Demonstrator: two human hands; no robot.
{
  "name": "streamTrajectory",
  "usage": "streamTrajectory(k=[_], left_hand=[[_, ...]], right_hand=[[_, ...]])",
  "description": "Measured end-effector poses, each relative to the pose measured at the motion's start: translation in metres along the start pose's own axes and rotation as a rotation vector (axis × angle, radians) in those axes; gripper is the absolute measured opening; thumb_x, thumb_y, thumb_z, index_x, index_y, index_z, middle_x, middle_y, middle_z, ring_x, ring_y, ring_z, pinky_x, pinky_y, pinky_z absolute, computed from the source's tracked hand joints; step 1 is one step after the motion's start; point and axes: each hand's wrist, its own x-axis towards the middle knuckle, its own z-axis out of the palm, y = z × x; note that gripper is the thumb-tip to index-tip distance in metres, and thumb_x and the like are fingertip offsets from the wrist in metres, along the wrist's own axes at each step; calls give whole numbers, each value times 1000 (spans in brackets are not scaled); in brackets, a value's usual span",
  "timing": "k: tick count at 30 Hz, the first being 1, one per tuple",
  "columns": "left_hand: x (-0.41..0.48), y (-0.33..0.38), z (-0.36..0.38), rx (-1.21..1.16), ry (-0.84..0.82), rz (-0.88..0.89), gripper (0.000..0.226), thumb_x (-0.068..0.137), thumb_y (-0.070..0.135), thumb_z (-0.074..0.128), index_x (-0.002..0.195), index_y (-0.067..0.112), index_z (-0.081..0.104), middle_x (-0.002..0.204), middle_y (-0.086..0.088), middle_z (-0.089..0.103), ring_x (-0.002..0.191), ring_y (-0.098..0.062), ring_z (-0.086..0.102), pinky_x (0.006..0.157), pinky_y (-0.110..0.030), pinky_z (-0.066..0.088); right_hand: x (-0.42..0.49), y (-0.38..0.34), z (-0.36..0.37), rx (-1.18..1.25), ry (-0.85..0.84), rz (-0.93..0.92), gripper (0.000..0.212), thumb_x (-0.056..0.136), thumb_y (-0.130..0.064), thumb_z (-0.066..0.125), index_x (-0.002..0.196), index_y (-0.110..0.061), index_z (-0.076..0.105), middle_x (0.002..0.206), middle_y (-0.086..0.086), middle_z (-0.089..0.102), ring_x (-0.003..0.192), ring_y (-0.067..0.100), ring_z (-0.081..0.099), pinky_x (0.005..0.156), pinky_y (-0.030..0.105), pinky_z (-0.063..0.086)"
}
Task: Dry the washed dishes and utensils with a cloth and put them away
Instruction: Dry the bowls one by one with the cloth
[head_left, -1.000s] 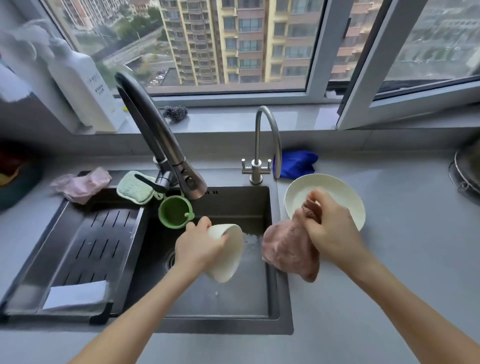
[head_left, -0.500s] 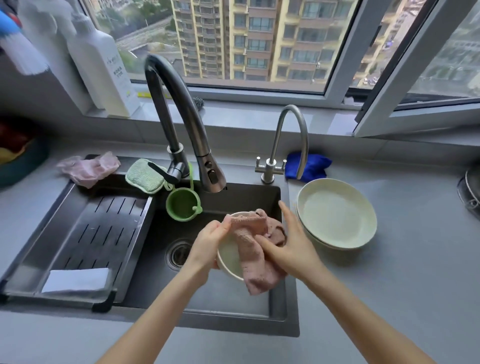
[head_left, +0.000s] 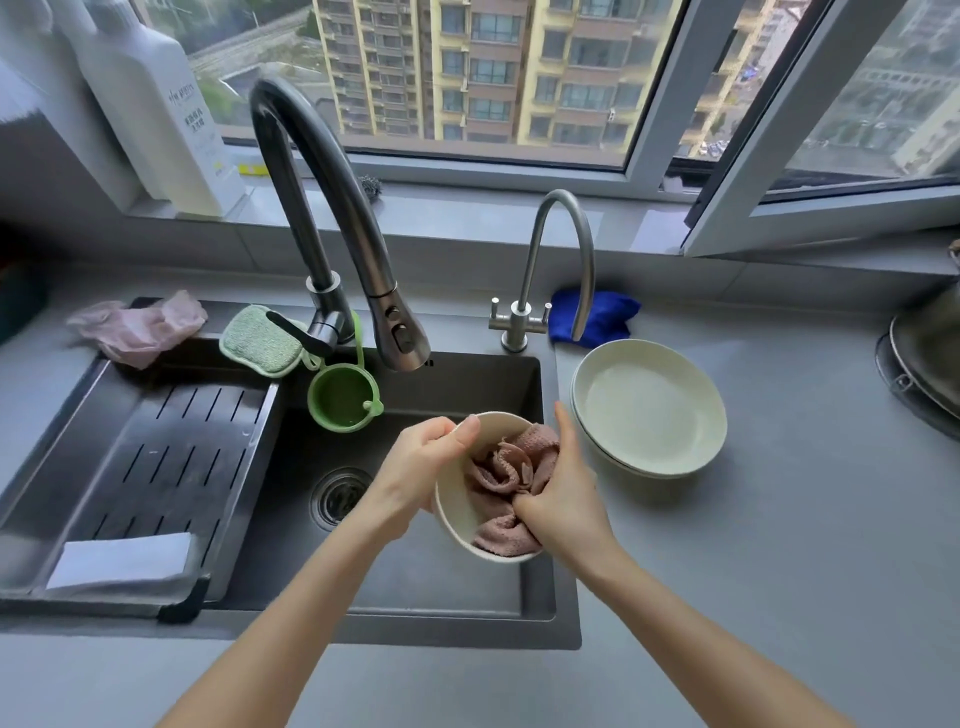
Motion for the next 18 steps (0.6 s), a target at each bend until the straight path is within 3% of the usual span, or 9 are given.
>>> streamTrajectory(k=[1,2,4,7,10,12,15,18], left_hand=[[3,2,-2,-55,-62,-35,75,64,69,65,93,0,64,89,-24,67,79,-31,66,73,-52,55],[5,4,-3,-112,-112,-74,78,66,68,66,106,2,65,104,-27,66,97,-40,65,91,-62,46],[4,11,-4,-205,-156,-105,65,75,59,61,115,9,66,116,-25,63,114,-44,56,104,-62,34],[6,17,-1,-239,-192,-129,58,81,54,54,116,9,66,117,-22,64,116,-42,55,107,-59,32],[6,25,4,-242,-254,-192,60,82,56,54,118,10,65,118,-19,65,115,-37,58,107,-55,35],[4,31,9,-242,-289,-237,60,80,59,54,116,13,67,118,-16,66,114,-34,59,107,-53,36],[6,36,16,-248,-309,-217,55,78,56,58,110,14,69,114,-16,66,115,-35,57,109,-55,32],[8,37,21,-167,-289,-175,69,67,67,65,111,13,69,115,-20,66,112,-39,59,104,-60,37]], right_hand=[[1,-4,-8,-1,-25,-42,102,71,-6,65,149,-41,8,129,-2,55,112,19,56,95,32,46],[1,-7,-16,10,-58,-76,103,71,-13,70,148,-44,9,134,-4,51,117,15,54,99,32,44],[-2,-11,-36,-11,-104,-177,97,70,-33,75,147,-44,17,147,-10,36,135,5,36,111,28,32],[-11,-13,-50,-137,-94,-451,81,74,-55,61,145,-37,26,154,-8,24,144,-2,12,117,21,15],[-13,-6,-49,-467,-74,-819,67,91,-55,45,145,-17,36,155,12,27,148,21,12,119,39,15],[-11,-4,-52,-760,-99,-977,69,95,-58,33,146,-12,36,154,16,27,147,32,13,118,46,14],[-10,-5,-56,-1029,-251,-1031,74,92,-66,30,149,-19,29,156,16,21,146,35,10,118,47,7],[-11,-8,-58,-1071,-339,-1014,65,92,-63,31,147,-27,32,154,18,29,143,37,21,117,44,9]])
